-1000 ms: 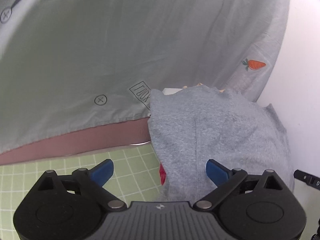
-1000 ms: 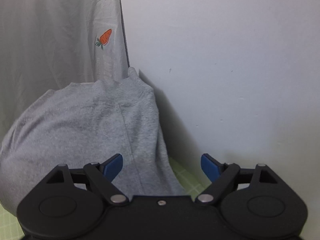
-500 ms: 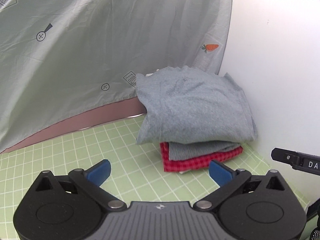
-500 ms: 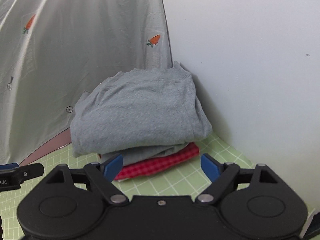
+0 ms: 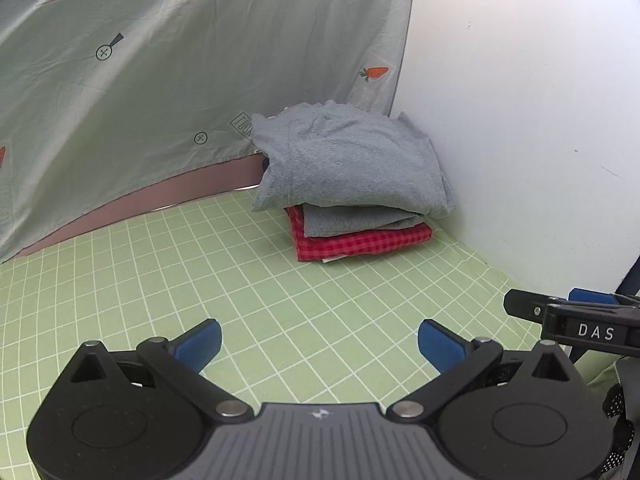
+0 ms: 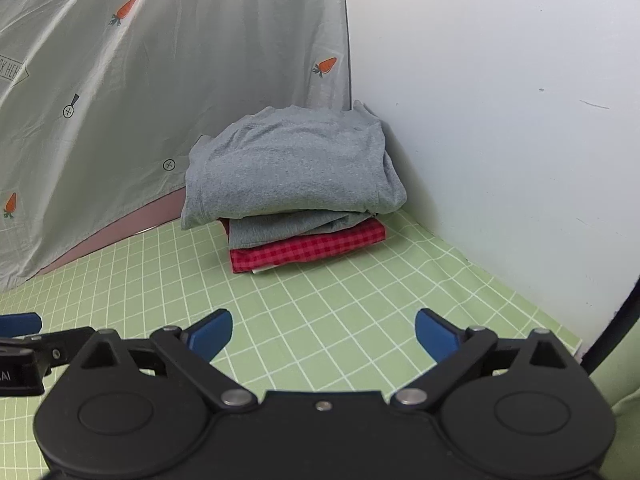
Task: Fold clothes
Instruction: 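Open both grippers and withdraw from the stacked hoodie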
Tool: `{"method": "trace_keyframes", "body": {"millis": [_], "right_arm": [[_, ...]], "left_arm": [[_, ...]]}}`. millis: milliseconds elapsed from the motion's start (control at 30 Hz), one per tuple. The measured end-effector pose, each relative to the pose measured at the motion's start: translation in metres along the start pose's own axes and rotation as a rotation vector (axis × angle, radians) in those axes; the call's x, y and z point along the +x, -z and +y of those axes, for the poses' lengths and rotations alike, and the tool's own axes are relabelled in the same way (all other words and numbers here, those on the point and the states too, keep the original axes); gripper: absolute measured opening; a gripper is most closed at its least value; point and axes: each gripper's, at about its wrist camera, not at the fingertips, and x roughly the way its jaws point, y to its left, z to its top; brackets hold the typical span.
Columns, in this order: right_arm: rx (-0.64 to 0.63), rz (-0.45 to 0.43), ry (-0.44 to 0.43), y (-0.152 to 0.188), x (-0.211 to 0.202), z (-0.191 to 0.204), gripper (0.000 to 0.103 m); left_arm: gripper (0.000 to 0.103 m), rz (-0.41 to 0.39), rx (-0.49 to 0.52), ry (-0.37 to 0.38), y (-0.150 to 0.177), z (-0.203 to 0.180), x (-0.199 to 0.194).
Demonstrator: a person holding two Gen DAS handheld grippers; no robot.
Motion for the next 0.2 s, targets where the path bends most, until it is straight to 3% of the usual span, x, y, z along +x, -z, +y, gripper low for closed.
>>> {"method": "trace_keyframes", "body": {"millis": [200], "right_arm": [[0.014, -0.021, 0.025, 0.008, -0.019, -0.001, 0.103]], "left_arm": [[0.103, -0.027, 0.032, 0.005, 0.001, -0.004, -0.014]]}}
